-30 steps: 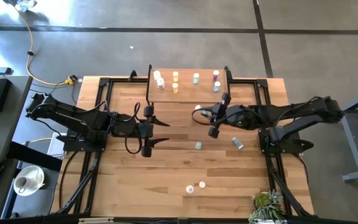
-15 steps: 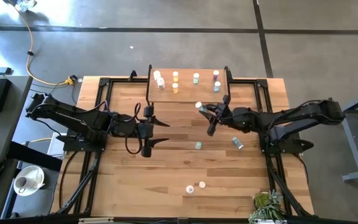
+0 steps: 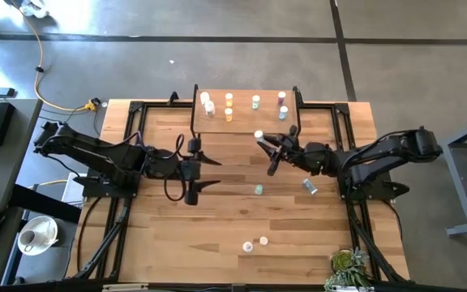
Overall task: Pick and place medicine bottles onto shelf by color
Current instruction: Put the bottom green pill bottle on the shelf aligned with the other green pill bottle
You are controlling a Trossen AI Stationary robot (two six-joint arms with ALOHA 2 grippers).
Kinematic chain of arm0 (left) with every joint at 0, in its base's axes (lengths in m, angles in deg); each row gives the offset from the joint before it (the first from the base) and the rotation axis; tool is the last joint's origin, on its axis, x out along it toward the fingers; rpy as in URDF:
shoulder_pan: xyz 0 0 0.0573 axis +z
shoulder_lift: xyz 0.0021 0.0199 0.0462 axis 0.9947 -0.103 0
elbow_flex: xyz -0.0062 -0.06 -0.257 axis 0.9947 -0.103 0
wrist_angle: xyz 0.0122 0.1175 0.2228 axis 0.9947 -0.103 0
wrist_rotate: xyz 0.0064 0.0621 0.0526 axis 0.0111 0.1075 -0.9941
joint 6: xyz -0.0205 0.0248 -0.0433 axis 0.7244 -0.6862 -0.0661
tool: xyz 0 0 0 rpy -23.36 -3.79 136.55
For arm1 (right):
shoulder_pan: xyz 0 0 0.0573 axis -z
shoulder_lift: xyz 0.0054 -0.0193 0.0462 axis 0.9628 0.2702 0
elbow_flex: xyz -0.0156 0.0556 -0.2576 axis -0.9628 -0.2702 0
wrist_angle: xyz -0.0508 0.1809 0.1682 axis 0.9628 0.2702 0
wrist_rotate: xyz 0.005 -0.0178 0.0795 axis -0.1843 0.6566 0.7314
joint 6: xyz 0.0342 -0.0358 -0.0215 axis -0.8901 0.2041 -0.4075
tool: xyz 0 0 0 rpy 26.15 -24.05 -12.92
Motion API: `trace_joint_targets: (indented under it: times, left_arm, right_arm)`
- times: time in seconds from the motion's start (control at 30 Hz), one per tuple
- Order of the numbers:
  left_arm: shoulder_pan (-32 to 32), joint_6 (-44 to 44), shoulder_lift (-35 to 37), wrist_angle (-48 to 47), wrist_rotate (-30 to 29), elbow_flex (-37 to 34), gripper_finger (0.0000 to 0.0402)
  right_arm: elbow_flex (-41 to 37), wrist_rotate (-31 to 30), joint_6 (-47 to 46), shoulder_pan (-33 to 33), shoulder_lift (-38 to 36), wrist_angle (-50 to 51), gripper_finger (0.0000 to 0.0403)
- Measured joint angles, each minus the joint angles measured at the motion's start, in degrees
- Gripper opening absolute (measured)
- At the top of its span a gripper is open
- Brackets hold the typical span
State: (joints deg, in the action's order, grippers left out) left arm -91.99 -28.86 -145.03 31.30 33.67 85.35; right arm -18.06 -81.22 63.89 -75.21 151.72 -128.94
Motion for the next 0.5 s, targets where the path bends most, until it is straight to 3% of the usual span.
trace_joint_targets:
  times: [0.17,0.3,0.5]
  left_arm:
    - [0.69,0.45,-0.05,4.33,0.57,-3.41,0.0219]
    - [3.20,1.88,-0.07,12.55,5.33,-8.82,0.0214]
    - [8.42,4.23,-0.07,27.31,11.81,-15.45,0.0207]
  right_arm:
    - [0.00,0.10,1.92,-1.62,0.95,-3.76,0.0085]
    - [0.15,0.14,2.09,-3.07,0.87,-4.20,0.0085]
    - [0.20,6.71,1.40,-3.69,0.84,-4.30,0.0085]
